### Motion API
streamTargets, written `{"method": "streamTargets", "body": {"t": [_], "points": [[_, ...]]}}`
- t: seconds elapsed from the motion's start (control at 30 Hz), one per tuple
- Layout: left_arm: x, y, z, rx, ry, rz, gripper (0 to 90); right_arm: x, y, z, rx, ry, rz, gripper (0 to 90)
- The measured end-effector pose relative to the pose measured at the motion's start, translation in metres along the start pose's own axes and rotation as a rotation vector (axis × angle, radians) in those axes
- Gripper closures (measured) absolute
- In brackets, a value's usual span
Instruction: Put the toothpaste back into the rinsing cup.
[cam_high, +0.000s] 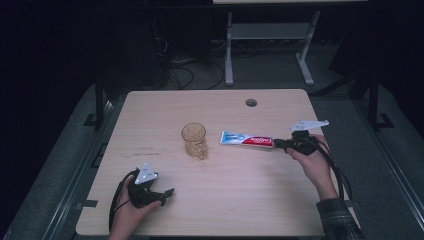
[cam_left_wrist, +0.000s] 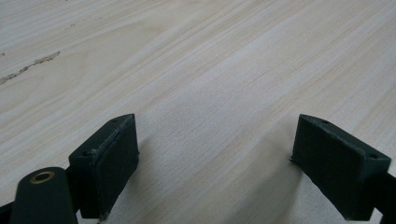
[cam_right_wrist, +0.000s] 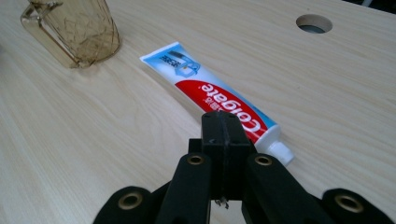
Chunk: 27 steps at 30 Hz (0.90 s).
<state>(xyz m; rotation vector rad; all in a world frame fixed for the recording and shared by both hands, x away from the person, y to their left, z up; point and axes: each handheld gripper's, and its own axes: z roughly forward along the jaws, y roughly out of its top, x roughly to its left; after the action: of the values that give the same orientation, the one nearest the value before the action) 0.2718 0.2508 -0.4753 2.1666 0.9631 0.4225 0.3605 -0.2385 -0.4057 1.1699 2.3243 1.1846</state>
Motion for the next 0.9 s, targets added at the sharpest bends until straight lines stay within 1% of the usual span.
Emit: {"method": "streamTargets", "body": {"t": [0.07, 0.13, 0.17, 0.27, 0.3, 0.43, 0.57, 0.67, 0.8, 0.9], "points": [[0.000, 0.000, 0.000, 0.000, 0.000, 0.000, 13.3, -0.001, 0.001, 0.001, 0.005, -0.009, -0.003, 89.9], [0.000, 0.000, 0.000, 0.000, 0.000, 0.000, 13.3, -0.002, 0.005, 0.002, 0.001, -0.008, 0.000, 89.9], [0.000, 0.000, 0.000, 0.000, 0.000, 0.000, 13.3, -0.004, 0.009, 0.003, 0.002, -0.012, -0.002, 89.9], [0.000, 0.000, 0.000, 0.000, 0.000, 0.000, 13.3, -0.007, 0.013, 0.004, -0.004, -0.006, 0.008, 89.9], [0.000, 0.000, 0.000, 0.000, 0.000, 0.000, 13.3, -0.008, 0.015, 0.005, 0.002, -0.017, -0.003, 89.9], [0.000, 0.000, 0.000, 0.000, -0.001, 0.000, 13.3, -0.012, 0.023, 0.008, 0.002, -0.024, 0.004, 89.8], [0.000, 0.000, 0.000, 0.000, -0.001, 0.002, 13.3, -0.017, 0.030, 0.016, 0.024, -0.038, -0.002, 89.9], [0.000, 0.000, 0.000, 0.001, -0.002, 0.003, 13.3, -0.020, 0.031, 0.019, 0.019, -0.032, 0.001, 89.9], [0.000, 0.000, 0.000, 0.000, -0.002, 0.003, 13.3, -0.025, 0.029, 0.026, 0.029, -0.022, 0.014, 89.8], [0.000, 0.000, 0.000, 0.000, -0.003, 0.003, 13.4, -0.029, 0.028, 0.033, 0.025, -0.020, 0.019, 89.9]]}}
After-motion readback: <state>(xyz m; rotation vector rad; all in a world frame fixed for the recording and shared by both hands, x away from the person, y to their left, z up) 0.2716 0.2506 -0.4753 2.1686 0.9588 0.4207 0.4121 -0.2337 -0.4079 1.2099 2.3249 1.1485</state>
